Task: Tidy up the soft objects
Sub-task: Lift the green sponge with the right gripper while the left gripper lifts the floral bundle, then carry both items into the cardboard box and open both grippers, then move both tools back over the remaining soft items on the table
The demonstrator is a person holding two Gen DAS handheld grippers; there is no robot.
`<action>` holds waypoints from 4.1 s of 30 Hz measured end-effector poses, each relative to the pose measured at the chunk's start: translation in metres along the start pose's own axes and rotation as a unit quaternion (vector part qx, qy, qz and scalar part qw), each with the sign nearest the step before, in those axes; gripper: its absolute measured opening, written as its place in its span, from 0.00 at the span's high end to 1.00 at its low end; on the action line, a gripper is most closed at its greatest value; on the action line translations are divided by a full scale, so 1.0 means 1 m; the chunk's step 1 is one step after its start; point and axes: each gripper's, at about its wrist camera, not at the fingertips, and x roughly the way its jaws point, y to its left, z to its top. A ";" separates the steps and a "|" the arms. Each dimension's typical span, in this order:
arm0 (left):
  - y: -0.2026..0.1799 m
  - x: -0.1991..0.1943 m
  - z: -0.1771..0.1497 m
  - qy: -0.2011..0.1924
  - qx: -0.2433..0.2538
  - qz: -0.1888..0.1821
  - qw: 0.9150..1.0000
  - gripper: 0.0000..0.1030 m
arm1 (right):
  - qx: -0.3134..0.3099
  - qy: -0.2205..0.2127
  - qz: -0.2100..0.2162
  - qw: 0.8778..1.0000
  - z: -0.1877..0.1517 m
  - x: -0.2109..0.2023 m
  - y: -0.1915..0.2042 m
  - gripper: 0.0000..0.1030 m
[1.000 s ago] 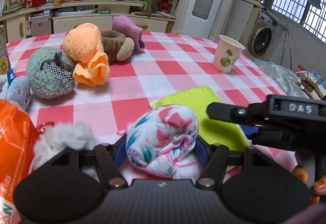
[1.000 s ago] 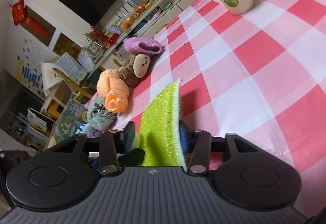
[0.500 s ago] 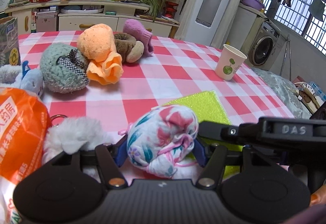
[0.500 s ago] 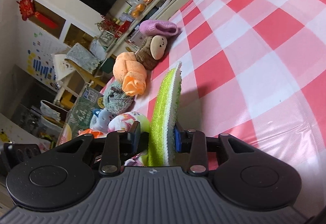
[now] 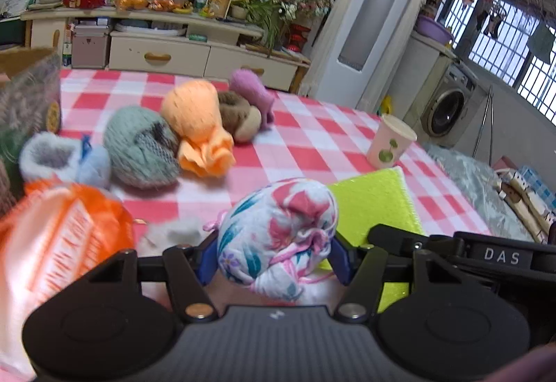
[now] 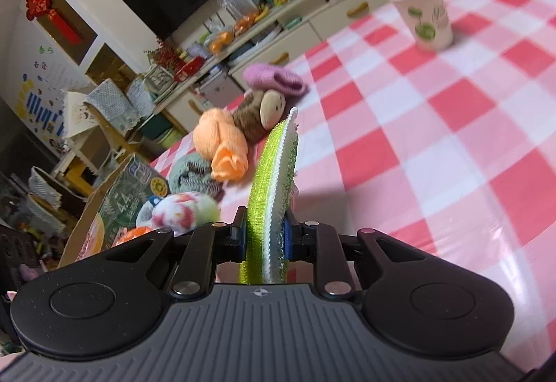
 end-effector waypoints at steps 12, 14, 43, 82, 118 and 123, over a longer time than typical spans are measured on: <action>0.037 -0.066 0.047 -0.082 -0.008 0.029 0.996 0.40 | -0.055 -0.048 0.021 0.997 0.025 -0.005 0.065 0.77; 0.049 -0.074 0.053 -0.091 -0.017 0.042 0.995 0.40 | -0.074 -0.052 0.033 0.995 0.029 0.001 0.082 0.77; 0.197 -0.126 0.081 -0.141 -0.144 0.289 0.936 0.39 | -0.255 0.024 0.131 0.958 0.025 0.178 0.253 0.76; 0.126 -0.094 0.081 -0.119 -0.051 0.273 0.953 0.01 | -0.135 -0.074 -0.004 0.988 0.018 0.053 0.138 0.00; 0.067 -0.055 0.070 -0.084 0.031 0.247 0.965 0.01 | -0.165 0.034 0.024 0.985 -0.034 0.085 0.095 0.00; 0.063 -0.051 0.069 -0.082 0.034 0.243 0.966 0.01 | -0.178 0.055 0.046 0.981 -0.038 0.097 0.098 0.01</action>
